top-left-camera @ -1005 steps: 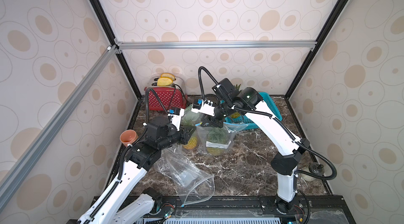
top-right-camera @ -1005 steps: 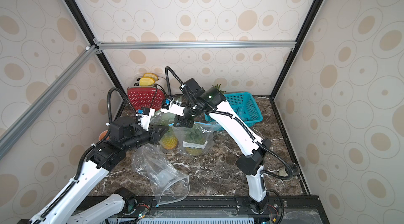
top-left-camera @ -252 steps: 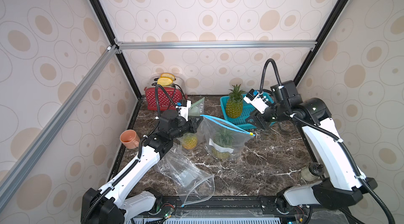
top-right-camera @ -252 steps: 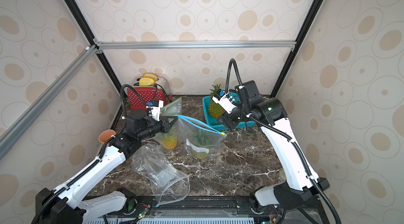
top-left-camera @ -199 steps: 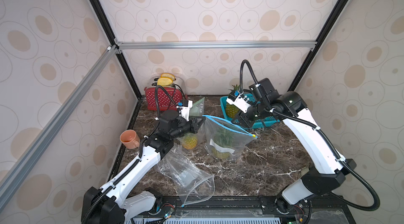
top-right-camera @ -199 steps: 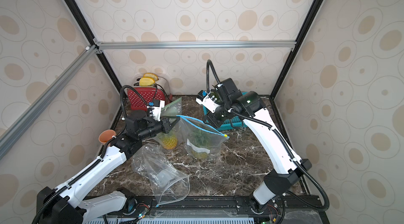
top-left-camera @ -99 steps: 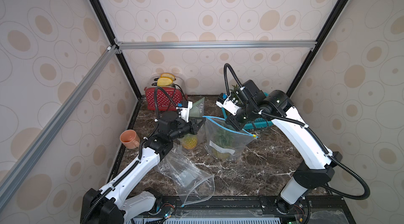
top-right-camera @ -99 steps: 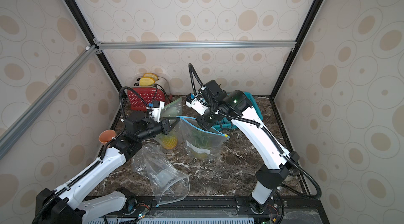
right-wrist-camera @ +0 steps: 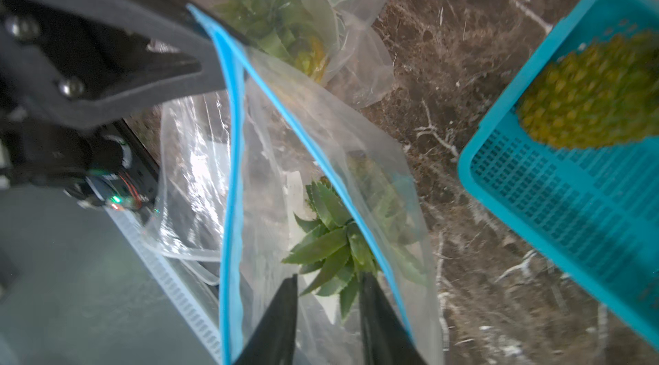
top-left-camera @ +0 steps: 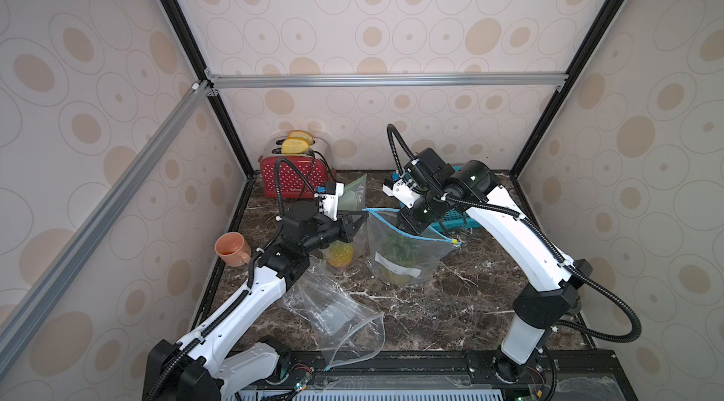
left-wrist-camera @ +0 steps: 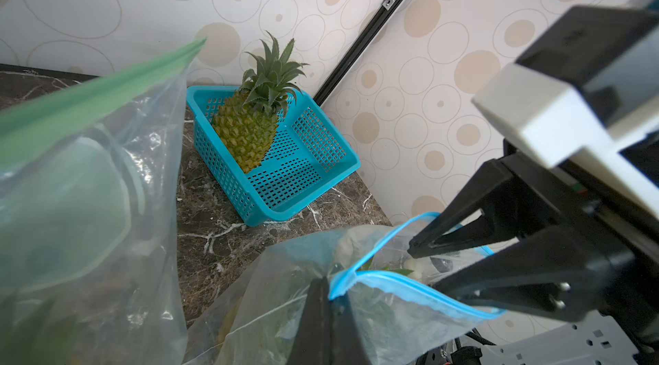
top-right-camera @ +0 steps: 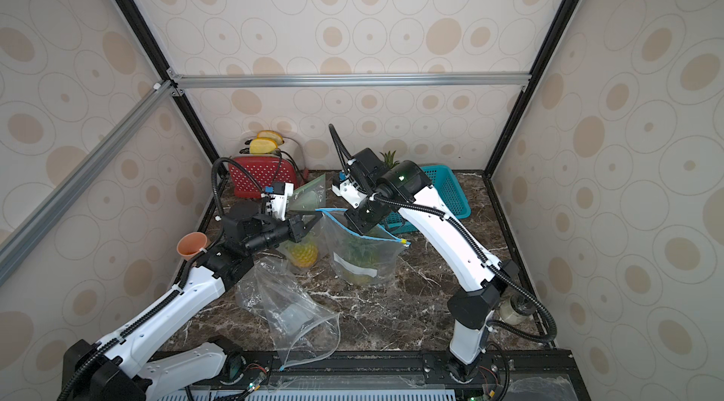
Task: Open the zip-top bag and take out the pineapple
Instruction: Pick up the pineapple from the zipper food storage bag.
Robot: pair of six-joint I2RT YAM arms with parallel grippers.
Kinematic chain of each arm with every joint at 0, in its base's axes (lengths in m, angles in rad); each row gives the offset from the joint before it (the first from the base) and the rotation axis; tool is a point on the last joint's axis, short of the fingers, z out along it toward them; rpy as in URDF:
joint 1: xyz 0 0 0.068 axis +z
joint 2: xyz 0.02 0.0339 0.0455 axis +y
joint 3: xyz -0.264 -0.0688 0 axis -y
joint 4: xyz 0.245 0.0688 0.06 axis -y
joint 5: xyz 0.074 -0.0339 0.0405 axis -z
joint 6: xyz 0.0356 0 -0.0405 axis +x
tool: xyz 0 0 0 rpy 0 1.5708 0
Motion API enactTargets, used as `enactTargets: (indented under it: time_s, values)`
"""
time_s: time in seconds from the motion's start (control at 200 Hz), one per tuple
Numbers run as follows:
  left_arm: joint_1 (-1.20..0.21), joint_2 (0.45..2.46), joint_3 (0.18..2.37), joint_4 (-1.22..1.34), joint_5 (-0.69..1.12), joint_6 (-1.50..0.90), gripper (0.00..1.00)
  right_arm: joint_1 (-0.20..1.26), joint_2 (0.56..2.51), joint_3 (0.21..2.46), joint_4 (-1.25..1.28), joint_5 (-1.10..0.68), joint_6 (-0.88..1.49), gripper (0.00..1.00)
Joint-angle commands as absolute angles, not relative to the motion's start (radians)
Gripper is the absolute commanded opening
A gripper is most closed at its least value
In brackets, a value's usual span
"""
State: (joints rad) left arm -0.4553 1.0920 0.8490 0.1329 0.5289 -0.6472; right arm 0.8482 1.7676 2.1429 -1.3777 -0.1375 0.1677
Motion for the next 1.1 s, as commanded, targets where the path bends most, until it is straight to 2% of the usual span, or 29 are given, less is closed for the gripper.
enactTargets:
  time_s: [0.0, 0.235, 0.32, 0.776, 0.956, 1.096]
  values:
    - [-0.450, 1.069, 0.844, 0.204, 0.540, -0.665, 0.00, 0.852, 1.772, 2.114, -1.407, -0.133, 0.237, 0.46]
    - [-0.451, 1.055, 0.817, 0.237, 0.545, -0.679, 0.00, 0.852, 1.797, 2.070, -1.406, -0.081, 0.303, 0.75]
    - [-0.452, 1.054, 0.803, 0.253, 0.548, -0.685, 0.00, 0.852, 1.807, 2.054, -1.388, -0.085, 0.317, 0.79]
    - [-0.455, 1.036, 0.742, 0.284, 0.542, -0.705, 0.00, 0.852, 1.817, 1.892, -1.298, -0.057, 0.385, 0.79]
    - [-0.460, 1.040, 0.738, 0.289, 0.543, -0.707, 0.00, 0.853, 1.767, 1.871, -1.226, -0.040, 0.448, 0.73]
    - [-0.463, 1.045, 0.740, 0.298, 0.542, -0.707, 0.00, 0.853, 1.749, 1.867, -1.183, -0.069, 0.481, 0.63]
